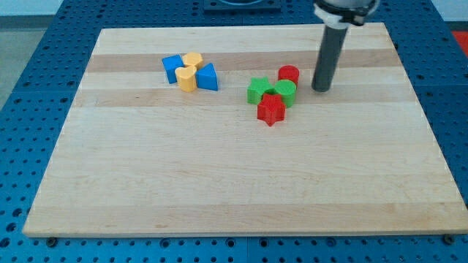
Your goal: Separate the red circle from the green circle
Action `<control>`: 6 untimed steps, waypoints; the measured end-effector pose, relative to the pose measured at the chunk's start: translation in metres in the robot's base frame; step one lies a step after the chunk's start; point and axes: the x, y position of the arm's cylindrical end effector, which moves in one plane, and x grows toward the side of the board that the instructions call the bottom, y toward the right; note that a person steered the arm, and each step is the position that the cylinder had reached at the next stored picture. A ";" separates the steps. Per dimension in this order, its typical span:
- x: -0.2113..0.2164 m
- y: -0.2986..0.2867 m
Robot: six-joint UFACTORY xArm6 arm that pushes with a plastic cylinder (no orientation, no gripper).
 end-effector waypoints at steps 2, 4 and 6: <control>0.000 -0.025; 0.000 -0.053; -0.013 -0.036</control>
